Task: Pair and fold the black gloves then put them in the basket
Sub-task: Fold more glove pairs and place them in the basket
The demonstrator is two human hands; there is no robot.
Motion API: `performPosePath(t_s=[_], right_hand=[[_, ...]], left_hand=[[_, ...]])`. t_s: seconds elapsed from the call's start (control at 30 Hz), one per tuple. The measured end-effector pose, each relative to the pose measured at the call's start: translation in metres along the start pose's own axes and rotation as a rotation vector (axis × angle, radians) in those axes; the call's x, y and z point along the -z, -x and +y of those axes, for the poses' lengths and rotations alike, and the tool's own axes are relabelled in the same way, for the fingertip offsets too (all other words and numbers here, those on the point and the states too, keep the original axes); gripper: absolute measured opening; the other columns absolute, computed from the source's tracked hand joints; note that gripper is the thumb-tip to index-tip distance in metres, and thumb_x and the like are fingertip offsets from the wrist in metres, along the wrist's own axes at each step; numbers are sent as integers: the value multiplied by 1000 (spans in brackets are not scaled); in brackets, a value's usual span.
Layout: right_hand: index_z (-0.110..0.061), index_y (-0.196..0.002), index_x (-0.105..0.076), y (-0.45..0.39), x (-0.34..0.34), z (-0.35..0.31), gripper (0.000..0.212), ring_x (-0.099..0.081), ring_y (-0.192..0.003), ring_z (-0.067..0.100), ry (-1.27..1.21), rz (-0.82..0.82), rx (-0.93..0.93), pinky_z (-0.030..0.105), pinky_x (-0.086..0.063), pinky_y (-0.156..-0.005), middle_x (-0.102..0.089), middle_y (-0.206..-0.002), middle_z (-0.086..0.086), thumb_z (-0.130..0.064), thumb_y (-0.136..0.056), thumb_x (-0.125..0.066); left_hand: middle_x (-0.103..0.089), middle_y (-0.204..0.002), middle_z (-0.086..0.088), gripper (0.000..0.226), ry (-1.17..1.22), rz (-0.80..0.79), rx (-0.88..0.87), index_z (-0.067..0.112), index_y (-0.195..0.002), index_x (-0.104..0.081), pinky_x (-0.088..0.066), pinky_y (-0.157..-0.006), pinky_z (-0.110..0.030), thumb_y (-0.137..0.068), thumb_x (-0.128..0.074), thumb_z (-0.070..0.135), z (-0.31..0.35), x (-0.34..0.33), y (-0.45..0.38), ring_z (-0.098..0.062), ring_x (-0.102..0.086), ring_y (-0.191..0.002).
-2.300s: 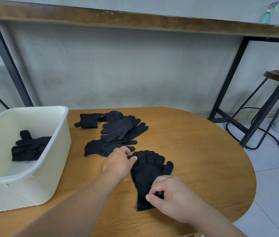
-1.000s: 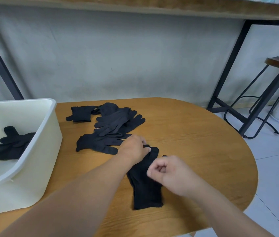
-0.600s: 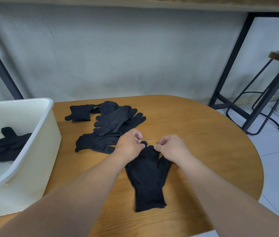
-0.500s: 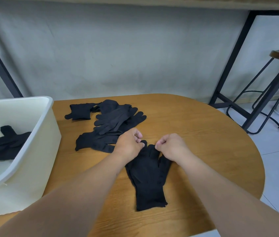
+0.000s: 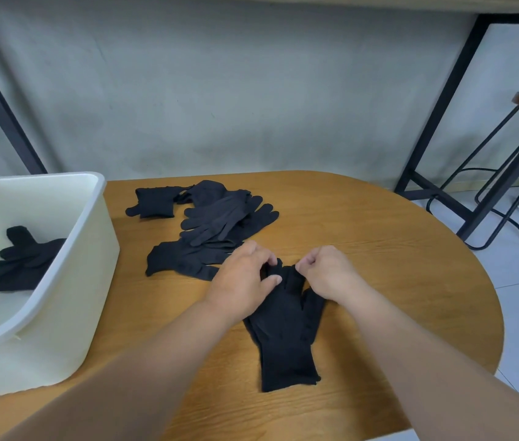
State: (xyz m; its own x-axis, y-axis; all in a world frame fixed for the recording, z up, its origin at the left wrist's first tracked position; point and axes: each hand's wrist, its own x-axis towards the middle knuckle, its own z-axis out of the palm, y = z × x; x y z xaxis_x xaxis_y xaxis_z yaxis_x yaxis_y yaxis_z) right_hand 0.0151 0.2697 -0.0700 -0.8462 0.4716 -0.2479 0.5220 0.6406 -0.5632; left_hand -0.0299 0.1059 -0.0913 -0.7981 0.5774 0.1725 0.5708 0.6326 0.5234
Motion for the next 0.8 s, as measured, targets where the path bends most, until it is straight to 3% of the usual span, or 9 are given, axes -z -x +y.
performPosePath(t_s=[0.13,0.23,0.37,0.47,0.6,0.7,0.8], right_hand=[[-19,-87,-64,2,3,-1,20,-62,-87,21,64,-5,-12,32,-50,-75,-67,-91,-1,-37,-94,-58],[-16,-87,-67,2,2,-1,17,-63,-84,22,81,-35,-66,29,-47,-65,-67,-89,1,-32,-92,-63],[-16,-92,-71,1,0,-1,16,-66,-91,24,-1,-19,-67,34,-55,-80,-70,-96,2,-23,-95,-58],[-17,-91,-69,4,1,-1,19,-65,-87,24,39,35,-41,33,-54,-75,-70,-93,3,-23,-97,-52],[-14,-90,-70,5,4,-2,24,-63,-84,22,77,-22,-72,31,-49,-71,-68,-87,0,-36,-92,-63],[-13,-84,-67,3,-1,-4,17,-65,-86,24,64,-48,-79,31,-52,-75,-70,-91,4,-28,-91,-64],[-9,-91,-70,5,-2,-6,19,-66,-88,27,71,-40,-36,34,-54,-78,-71,-96,8,-25,-95,-58]], left_hand=[[-49,-110,12,32,-98,-19,-86,24,-115,-61,-38,-91,-21,-91,-60,45,-5,0,13,-10,-47,-106],[-49,-109,14,34,-103,11,-130,25,-115,-62,-37,-93,-21,-89,-60,48,-5,4,18,-8,-46,-104],[-48,-111,16,41,-150,-108,-173,28,-120,-61,-38,-96,-23,-89,-55,55,-9,4,27,-6,-42,-105],[-46,-116,18,47,-165,-117,-171,30,-126,-57,-38,-99,-24,-90,-51,59,-12,3,31,-7,-42,-109],[-42,-122,19,56,-180,-143,-190,29,-133,-51,-36,-102,-24,-88,-50,62,-10,6,37,-5,-40,-115],[-38,-129,19,59,-194,-154,-203,30,-139,-45,-31,-105,-21,-89,-48,62,-10,8,43,-3,-35,-119],[-34,-132,20,62,-200,-143,-216,31,-141,-41,-30,-106,-20,-89,-43,64,-11,7,48,-2,-33,-120]])
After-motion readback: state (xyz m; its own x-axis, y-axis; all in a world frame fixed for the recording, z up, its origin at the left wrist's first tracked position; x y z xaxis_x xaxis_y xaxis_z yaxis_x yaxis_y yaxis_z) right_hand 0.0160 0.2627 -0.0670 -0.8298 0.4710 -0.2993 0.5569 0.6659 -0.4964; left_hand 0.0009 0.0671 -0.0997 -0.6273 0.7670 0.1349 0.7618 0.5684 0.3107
